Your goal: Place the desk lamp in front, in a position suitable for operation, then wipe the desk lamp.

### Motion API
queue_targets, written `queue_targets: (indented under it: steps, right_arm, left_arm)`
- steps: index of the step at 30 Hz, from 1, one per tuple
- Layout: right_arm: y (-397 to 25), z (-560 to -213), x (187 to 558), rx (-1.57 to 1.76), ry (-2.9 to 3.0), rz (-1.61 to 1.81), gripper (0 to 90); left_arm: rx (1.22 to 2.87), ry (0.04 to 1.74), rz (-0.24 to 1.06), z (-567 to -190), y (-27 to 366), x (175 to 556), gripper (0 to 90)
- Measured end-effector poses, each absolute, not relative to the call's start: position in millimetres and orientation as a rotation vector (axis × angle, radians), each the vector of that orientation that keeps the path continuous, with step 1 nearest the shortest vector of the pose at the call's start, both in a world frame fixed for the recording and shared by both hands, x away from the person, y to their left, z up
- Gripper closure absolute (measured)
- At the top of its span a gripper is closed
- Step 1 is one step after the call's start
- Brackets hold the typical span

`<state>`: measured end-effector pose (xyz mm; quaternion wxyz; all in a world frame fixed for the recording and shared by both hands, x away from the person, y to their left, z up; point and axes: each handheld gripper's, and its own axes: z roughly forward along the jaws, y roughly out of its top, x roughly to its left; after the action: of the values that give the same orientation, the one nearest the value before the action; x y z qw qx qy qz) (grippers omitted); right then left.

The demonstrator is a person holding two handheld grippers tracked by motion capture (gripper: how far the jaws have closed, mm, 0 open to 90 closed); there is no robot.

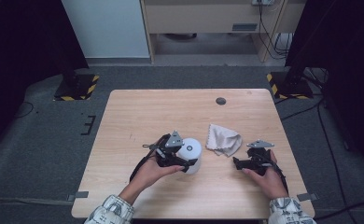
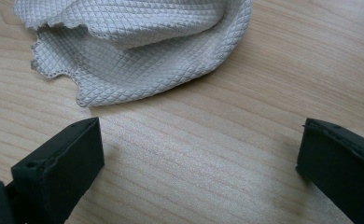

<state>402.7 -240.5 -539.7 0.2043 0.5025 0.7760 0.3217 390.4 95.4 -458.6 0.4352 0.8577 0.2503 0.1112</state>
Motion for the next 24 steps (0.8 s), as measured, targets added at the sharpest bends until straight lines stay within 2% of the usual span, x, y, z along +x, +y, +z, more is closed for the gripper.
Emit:
queue_targets:
  steps: [7, 15, 17, 19, 24]
  right_arm:
    - [-240, -540, 403, 1.402, 2.163, 0.897, 0.8]
    - [-242, -536, 404, 1.402, 2.209, 0.872, 3.2]
    - [-243, -534, 406, 1.405, 2.201, 0.848, 7.6]
    - [-245, -530, 406, 1.381, 2.199, 0.865, 15.8]
    - [-250, -514, 402, 1.305, 2.191, 0.983, 23.5]
  left_arm:
    - [2.121, 0.622, 0.308, -456, 91, 386, 4.2]
    - [2.097, 0.636, 0.327, -452, 128, 369, 2.1]
    - [2.107, 0.650, 0.339, -454, 139, 369, 2.6]
    - [2.117, 0.669, 0.341, -458, 149, 371, 2.6]
    - [2.137, 0.741, 0.372, -470, 169, 383, 3.2]
